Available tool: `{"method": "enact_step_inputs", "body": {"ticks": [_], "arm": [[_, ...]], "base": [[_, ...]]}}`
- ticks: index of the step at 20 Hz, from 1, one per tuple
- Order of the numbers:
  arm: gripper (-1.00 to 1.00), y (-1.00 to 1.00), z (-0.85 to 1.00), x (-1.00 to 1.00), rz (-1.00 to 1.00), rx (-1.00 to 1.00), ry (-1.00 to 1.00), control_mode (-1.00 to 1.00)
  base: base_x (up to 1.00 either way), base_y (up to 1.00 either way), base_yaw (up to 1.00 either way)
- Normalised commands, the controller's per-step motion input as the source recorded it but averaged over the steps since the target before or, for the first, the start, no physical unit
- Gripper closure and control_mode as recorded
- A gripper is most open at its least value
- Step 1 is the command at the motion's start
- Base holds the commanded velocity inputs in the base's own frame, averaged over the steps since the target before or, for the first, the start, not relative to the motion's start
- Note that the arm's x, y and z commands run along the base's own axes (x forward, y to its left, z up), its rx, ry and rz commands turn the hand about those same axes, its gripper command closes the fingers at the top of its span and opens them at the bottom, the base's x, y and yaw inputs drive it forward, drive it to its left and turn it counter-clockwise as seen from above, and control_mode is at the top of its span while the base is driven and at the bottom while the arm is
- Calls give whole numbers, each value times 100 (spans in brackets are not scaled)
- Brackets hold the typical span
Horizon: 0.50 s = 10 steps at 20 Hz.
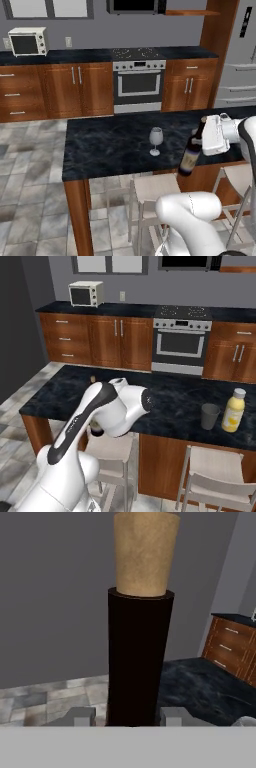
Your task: There is a wine glass and glass cup on the dining counter. Place the wine bottle next to the wine glass and the juice bottle next to the glass cup.
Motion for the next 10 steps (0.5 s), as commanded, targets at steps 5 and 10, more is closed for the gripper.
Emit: {"method": "enact_step_inputs", "body": {"ticks": [5,10], "arm": [[100,-25,0,29,0,0,0,-100],[100,-12,-5,37,0,0,0,-100]], "base": [[0,0,0],[0,0,0]]}}
